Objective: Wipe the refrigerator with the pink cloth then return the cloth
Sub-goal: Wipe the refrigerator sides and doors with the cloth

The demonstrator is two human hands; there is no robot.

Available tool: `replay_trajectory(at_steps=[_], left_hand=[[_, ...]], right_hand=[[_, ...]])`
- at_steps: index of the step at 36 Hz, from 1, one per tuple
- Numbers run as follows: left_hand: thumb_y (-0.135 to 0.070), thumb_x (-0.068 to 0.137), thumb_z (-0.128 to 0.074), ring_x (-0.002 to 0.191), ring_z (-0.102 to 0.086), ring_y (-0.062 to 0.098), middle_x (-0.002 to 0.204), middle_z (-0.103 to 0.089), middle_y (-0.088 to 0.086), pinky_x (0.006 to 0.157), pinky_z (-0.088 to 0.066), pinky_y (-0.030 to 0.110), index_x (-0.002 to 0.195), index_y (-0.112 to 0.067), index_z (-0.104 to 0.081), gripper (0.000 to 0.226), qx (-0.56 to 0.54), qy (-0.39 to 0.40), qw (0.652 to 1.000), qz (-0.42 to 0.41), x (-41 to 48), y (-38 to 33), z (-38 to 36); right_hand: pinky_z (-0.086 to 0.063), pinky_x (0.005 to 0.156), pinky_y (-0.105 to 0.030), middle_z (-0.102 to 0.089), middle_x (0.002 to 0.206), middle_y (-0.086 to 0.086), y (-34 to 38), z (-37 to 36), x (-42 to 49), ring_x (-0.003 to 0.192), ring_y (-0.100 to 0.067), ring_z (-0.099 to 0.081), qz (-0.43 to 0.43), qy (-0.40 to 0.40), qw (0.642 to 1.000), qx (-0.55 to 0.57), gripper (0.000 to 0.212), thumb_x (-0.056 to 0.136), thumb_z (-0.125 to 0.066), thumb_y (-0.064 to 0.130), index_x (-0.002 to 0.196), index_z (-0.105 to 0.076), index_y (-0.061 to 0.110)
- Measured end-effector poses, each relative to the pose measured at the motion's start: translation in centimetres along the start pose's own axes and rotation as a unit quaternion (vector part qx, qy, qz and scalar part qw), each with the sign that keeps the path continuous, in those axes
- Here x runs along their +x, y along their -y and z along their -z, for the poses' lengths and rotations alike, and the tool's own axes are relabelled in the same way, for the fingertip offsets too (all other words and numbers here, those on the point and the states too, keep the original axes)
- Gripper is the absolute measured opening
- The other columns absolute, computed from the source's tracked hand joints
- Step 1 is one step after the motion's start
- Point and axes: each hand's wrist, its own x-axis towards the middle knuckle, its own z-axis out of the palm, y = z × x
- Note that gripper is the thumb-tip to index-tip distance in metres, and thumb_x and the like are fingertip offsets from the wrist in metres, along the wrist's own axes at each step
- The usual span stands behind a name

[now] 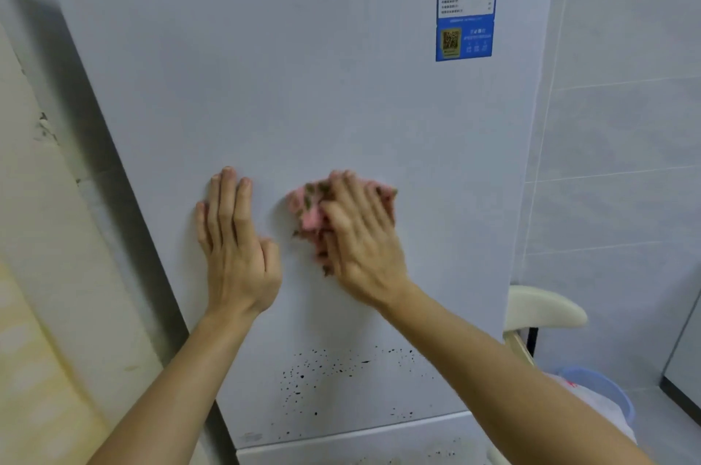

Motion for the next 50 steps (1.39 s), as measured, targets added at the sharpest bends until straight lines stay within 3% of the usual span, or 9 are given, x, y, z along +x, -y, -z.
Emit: replay_trajectory(at_steps=[10,14,17,23,28,34,39,43,50], left_hand=[[-0.005,0.085,-0.045,0.163,-0.003,0.027,0.173,-0.012,0.015,0.130,-0.002,0.053,0.162,-0.002,-0.027,0.078,0.011,0.028,1.000,-0.004,-1.6,1.8,1.2],[-0.012,0.092,-0.043,0.163,-0.003,0.027,0.173,-0.012,0.014,0.131,0.000,0.050,0.162,-0.003,-0.026,0.073,0.013,0.036,0.999,0.003,-2.0,2.9,1.7],[-0.013,0.095,-0.043,0.162,-0.004,0.028,0.174,-0.012,0.014,0.131,-0.001,0.050,0.163,-0.005,-0.025,0.071,0.016,0.043,0.999,-0.010,-2.2,3.5,1.8],[-0.012,0.095,-0.045,0.162,-0.006,0.029,0.173,-0.014,0.016,0.131,-0.003,0.049,0.162,-0.005,-0.025,0.070,-0.007,0.043,0.999,-0.018,-1.9,4.0,1.9],[-0.009,0.095,-0.047,0.162,-0.008,0.033,0.172,-0.016,0.019,0.131,-0.003,0.052,0.161,-0.004,-0.026,0.070,-0.011,0.032,0.999,-0.027,-1.6,5.3,2.8],[-0.012,0.094,-0.046,0.161,-0.009,0.033,0.171,-0.018,0.020,0.130,-0.006,0.055,0.160,-0.004,-0.026,0.069,-0.035,0.027,0.998,-0.043,-0.9,6.3,3.0],[-0.003,0.090,-0.051,0.162,-0.007,0.031,0.170,-0.019,0.023,0.129,-0.012,0.059,0.159,0.000,-0.027,0.074,-0.047,0.012,0.998,-0.036,-0.5,6.9,3.8],[-0.003,0.088,-0.049,0.161,-0.010,0.034,0.171,-0.018,0.021,0.129,-0.011,0.058,0.160,0.000,-0.027,0.075,-0.054,0.035,0.996,-0.059,-1.1,6.6,3.8],[-0.011,0.091,-0.040,0.161,-0.010,0.034,0.171,-0.018,0.020,0.130,-0.006,0.053,0.160,-0.001,-0.028,0.071,-0.070,0.049,0.995,-0.047,-1.6,4.9,2.5]], right_hand=[[-0.020,0.130,-0.048,-0.030,0.171,-0.006,-1.5,1.5,-7.6,0.159,-0.024,-0.027,0.154,0.126,0.977,-0.081,0.060,0.103,-0.057,0.015,0.161,-0.041,0.017],[-0.025,0.122,-0.066,-0.040,0.162,-0.018,-7.1,5.2,-10.1,0.152,-0.035,-0.035,-0.093,0.029,0.989,-0.115,0.044,0.109,-0.045,0.024,0.152,-0.046,0.014],[-0.007,0.130,-0.057,-0.015,0.172,-0.016,-8.7,6.9,-10.7,0.163,-0.023,0.000,-0.290,-0.039,0.948,-0.125,0.066,0.105,-0.038,0.025,0.168,-0.017,0.023],[0.011,0.125,-0.057,-0.001,0.174,-0.021,-6.2,4.3,-4.1,0.161,-0.041,0.005,-0.394,-0.124,0.908,-0.069,0.064,0.108,-0.030,0.032,0.168,-0.012,0.018],[0.002,0.126,-0.060,-0.017,0.170,-0.027,-3.7,1.8,1.5,0.158,-0.047,-0.008,-0.327,-0.142,0.930,-0.086,0.057,0.113,-0.029,0.041,0.163,-0.031,0.014],[-0.019,0.129,-0.053,-0.032,0.165,-0.021,4.5,-3.6,4.0,0.157,-0.038,-0.027,-0.098,-0.064,0.990,-0.073,0.049,0.109,-0.050,0.033,0.155,-0.048,0.015],[-0.027,0.128,-0.045,-0.040,0.164,-0.014,9.0,-6.3,-1.1,0.157,-0.029,-0.032,0.018,0.027,0.999,-0.025,0.065,0.091,-0.073,0.003,0.152,-0.053,0.012],[-0.024,0.130,-0.044,-0.035,0.167,-0.014,7.5,-4.9,-3.3,0.159,-0.028,-0.027,0.115,0.113,0.987,-0.016,0.074,0.086,-0.061,-0.013,0.156,-0.047,0.009],[-0.014,0.131,-0.051,0.000,0.177,-0.001,-2.8,3.4,-5.7,0.163,-0.028,-0.007,-0.107,0.019,0.992,-0.070,0.058,0.106,-0.032,0.006,0.163,-0.029,0.019]])
